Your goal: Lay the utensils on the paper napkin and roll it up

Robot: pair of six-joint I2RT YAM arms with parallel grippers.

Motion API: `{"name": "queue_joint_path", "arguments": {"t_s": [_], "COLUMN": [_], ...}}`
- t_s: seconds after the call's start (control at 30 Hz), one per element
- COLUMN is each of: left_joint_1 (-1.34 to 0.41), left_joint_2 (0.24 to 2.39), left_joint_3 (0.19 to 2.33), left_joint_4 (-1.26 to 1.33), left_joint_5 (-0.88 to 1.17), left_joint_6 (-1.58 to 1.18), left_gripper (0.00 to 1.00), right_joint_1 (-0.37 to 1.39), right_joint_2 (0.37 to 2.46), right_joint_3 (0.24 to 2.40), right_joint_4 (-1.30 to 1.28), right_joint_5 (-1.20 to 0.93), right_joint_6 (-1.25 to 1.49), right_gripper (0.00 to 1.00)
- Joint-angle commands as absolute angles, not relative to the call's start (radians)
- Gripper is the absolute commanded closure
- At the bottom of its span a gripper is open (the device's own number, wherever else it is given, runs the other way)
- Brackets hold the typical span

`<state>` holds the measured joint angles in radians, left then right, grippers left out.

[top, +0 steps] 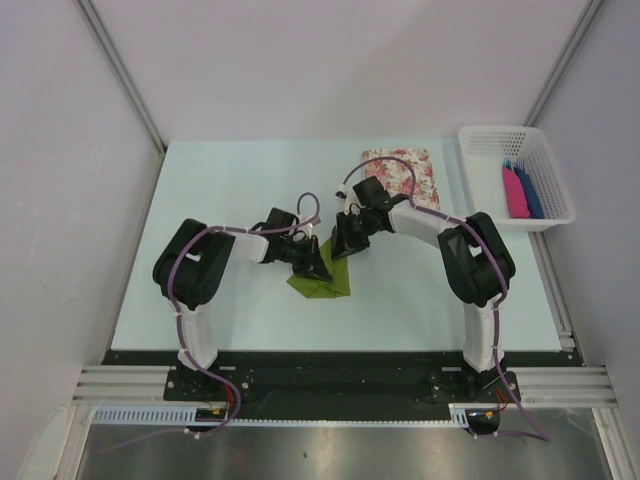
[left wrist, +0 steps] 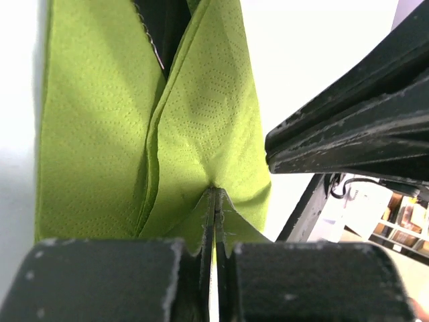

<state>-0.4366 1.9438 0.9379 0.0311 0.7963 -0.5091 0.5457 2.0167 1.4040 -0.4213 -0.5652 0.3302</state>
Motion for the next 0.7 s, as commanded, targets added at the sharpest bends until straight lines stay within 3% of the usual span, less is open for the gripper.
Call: {"name": "queue_joint_path", "arguments": {"t_s": [0.0,0.67], "left_joint_1": [-0.437,-0.411], "left_joint_2": [1.95,1.893], "left_joint_3": [0.953,0.92], "left_joint_4": [-0.058,-0.156], "left_joint_5": [0.621,0.61], "left_joint_6": [-0.399,-0.31], "left_gripper": [1.0,1.0], "right_joint_1": [0.566,0.594], "right_joint_2": [2.002,2.109], "right_joint_3": [1.43,1.388], "right_joint_4": [-0.453,-0.474], "right_joint_5": [-0.535,-0.499], "right_joint_6": [0.302,0.284], "right_gripper": [0.9,0.95]}}
